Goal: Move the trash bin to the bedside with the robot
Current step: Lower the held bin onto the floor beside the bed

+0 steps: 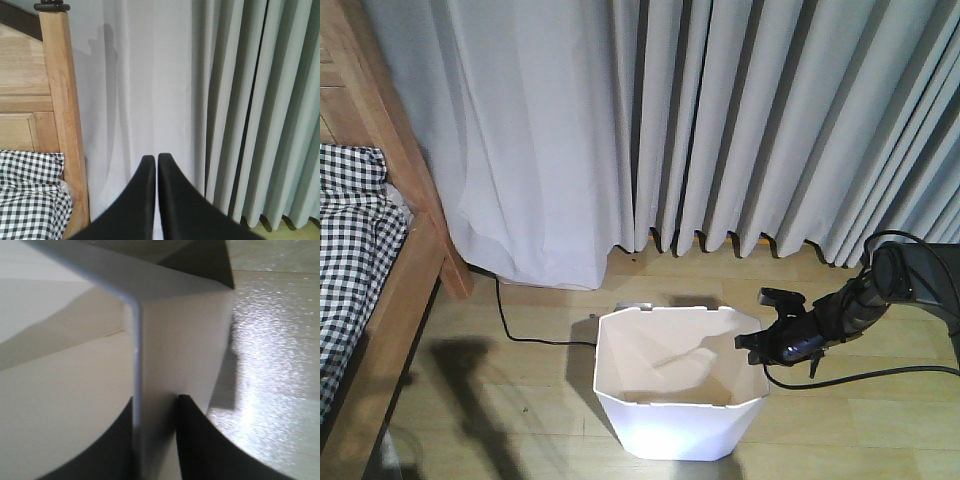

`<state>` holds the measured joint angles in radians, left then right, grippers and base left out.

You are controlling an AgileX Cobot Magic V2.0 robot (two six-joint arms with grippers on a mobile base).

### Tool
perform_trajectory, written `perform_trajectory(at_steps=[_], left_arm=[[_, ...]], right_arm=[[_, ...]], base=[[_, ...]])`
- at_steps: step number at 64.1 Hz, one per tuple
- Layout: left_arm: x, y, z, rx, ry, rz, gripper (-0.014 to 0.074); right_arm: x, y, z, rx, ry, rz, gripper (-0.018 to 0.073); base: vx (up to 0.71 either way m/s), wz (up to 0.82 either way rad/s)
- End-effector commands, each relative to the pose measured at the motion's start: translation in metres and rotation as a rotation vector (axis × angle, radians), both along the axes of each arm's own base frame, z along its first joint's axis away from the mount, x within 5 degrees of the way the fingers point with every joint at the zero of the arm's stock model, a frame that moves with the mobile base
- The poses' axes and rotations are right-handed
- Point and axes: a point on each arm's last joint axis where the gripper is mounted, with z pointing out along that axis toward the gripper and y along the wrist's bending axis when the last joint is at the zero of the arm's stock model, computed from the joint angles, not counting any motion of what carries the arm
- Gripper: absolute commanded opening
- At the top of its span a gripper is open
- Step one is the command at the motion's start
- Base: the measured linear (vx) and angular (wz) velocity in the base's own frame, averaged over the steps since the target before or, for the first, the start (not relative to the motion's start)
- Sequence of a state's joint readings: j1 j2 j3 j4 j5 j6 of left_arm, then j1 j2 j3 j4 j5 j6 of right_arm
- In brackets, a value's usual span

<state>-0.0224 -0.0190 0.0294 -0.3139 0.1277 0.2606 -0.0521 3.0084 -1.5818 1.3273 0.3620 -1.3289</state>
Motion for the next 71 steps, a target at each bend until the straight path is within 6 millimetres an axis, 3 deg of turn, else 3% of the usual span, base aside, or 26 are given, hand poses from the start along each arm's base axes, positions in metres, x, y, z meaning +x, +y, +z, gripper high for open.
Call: perform_trajectory(at_steps=[1, 14, 23, 71], left_arm=[[0.001, 0.002, -0.003, -0.015, -0.042, 0.018, -0.0006], [0.001, 0.002, -0.003, -0.015, -0.042, 0.018, -0.0006], [0.001, 0.002, -0.003, -0.015, -0.042, 0.018, -0.0006], [0.001, 0.002, -0.003, -0.015, -0.042, 0.018, -0.0006]], right_arm=[[0.028, 0.005, 0.036, 0.092, -0.08, -0.004, 0.0224], [0.029, 0.003, 0.038, 0.073, -0.085, 0.018, 0.0418], [0.03, 0.002, 0.039, 0.056, -0.09, 0.036, 0.0491], [0.028, -0.008, 0.059, -0.062, 0.041, 0.125, 0.0496]], base=[[0.0, 0.0], [0.0, 0.0], [0.0, 0.0], [0.0, 0.0]])
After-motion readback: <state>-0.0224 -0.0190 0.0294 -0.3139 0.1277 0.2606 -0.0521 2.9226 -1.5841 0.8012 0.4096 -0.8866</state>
